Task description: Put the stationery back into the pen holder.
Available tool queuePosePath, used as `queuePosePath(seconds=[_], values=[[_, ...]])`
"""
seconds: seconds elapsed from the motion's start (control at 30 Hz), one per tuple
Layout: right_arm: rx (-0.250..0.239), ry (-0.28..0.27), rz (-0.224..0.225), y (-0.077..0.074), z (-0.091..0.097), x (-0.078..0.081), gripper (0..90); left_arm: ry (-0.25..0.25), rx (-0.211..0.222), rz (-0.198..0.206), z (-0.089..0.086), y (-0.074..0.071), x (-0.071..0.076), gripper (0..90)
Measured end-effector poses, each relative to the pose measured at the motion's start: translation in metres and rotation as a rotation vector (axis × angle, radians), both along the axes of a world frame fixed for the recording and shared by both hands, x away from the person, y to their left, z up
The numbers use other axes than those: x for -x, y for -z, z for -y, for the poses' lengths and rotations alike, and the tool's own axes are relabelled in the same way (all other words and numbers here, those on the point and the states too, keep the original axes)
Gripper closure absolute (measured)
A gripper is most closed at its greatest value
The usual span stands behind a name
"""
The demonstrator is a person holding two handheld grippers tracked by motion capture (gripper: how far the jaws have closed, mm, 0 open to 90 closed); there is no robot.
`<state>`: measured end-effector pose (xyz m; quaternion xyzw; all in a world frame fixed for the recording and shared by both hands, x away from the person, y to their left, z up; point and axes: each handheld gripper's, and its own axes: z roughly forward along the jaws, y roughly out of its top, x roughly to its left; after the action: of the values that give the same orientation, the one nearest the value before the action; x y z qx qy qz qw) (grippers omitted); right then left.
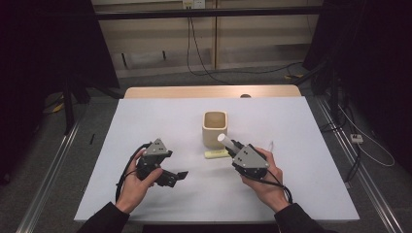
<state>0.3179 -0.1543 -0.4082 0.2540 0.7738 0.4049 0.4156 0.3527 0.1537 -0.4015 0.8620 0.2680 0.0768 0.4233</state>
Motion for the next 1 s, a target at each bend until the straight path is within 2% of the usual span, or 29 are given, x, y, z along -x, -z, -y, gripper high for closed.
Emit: queuePosePath(seconds=[0.2,0.27,0.33,0.4,0.43,0.47,0.5,0.53,0.6,0.67,0.73,0.83,1.0], values=[[-0.043,0.003,-0.013,-0.006,-0.002,-0.010,71.0,-0.016,-0.003,0.025,-0.014,0.016,0.011,5.8],[-0.062,0.008,-0.020,-0.008,-0.002,-0.013,71.0,-0.017,0.021,0.003,-0.018,0.022,0.015,5.8],[-0.085,0.011,-0.024,-0.009,-0.002,-0.017,70.9,-0.027,0.035,-0.001,-0.021,0.025,0.017,5.8],[-0.106,0.017,-0.030,-0.011,-0.002,-0.020,70.9,-0.036,0.030,0.024,-0.024,0.027,0.018,5.8],[-0.114,0.017,-0.031,-0.012,-0.002,-0.022,71.0,-0.041,0.031,0.018,-0.024,0.028,0.018,5.8],[-0.122,0.019,-0.031,-0.012,-0.002,-0.023,70.9,-0.037,0.030,0.030,-0.026,0.029,0.016,5.8],[-0.123,0.012,-0.032,-0.012,-0.002,-0.024,70.9,-0.040,0.040,0.013,-0.026,0.029,0.016,5.8],[-0.130,0.011,-0.036,-0.011,-0.003,-0.024,70.9,-0.043,0.048,0.029,-0.027,0.029,0.015,5.8],[-0.149,0.012,-0.041,-0.011,-0.002,-0.027,70.9,-0.048,0.027,0.058,-0.028,0.030,0.015,5.8],[-0.168,0.013,-0.050,-0.013,-0.001,-0.029,70.9,-0.047,0.028,0.049,-0.027,0.032,0.015,5.8],[-0.207,0.017,-0.060,-0.017,0.001,-0.033,70.9,-0.041,0.022,0.051,-0.026,0.034,0.015,5.7],[-0.258,0.015,-0.080,-0.024,0.005,-0.040,70.9,-0.033,0.019,0.031,-0.023,0.036,0.016,5.8],[-0.288,0.015,-0.092,-0.034,0.007,-0.050,70.9,-0.041,0.012,0.034,-0.025,0.036,0.014,5.8]])
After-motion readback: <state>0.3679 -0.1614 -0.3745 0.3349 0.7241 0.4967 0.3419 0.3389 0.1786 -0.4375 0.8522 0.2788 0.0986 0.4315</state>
